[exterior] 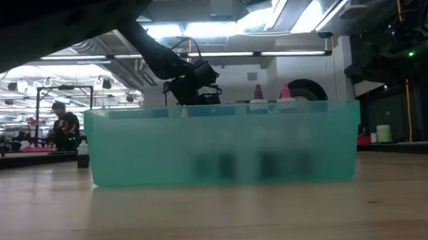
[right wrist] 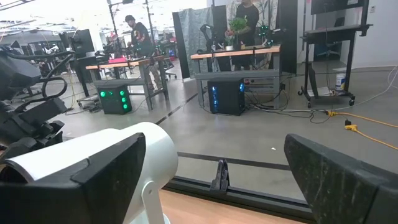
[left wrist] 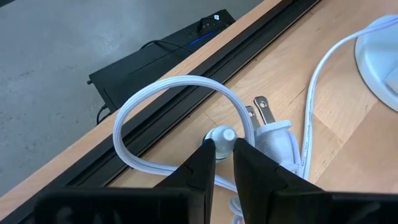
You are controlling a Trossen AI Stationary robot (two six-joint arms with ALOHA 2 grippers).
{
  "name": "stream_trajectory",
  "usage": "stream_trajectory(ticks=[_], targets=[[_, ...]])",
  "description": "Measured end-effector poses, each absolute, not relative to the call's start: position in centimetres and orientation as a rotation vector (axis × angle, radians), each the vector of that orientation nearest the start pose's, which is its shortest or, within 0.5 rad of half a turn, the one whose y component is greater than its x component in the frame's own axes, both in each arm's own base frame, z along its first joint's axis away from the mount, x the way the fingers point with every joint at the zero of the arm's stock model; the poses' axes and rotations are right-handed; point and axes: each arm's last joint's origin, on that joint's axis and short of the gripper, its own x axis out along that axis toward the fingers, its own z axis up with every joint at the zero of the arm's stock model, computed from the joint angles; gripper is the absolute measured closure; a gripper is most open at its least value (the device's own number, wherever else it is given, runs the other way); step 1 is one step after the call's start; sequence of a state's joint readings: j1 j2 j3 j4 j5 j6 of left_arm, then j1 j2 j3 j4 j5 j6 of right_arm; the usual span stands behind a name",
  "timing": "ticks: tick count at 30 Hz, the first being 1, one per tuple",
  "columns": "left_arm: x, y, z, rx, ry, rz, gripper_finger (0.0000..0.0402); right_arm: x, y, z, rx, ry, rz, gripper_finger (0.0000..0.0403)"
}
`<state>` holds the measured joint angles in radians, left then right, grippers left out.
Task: Pick & Place food coloring
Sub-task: Put the top small blue food coloring bottle into the bin
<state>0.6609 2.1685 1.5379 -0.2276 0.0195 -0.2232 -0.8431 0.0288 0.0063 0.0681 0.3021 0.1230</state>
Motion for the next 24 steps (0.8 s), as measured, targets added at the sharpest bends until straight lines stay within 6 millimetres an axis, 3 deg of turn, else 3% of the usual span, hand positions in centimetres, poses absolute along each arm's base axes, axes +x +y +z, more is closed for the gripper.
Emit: stream_trajectory(ticks=[10, 24], targets=[[36.5, 28.5, 15.5, -0.512, 0.763, 0.702, 0.0355, 5.9, -7.9, 17.0, 0.097, -0.117, -1.14, 0.0019], [35.8, 28.5, 17.0, -0.525, 0.761, 0.72, 0.0399, 5.9, -7.9, 17.0, 0.096, -0.117, -1.14, 0.0019]])
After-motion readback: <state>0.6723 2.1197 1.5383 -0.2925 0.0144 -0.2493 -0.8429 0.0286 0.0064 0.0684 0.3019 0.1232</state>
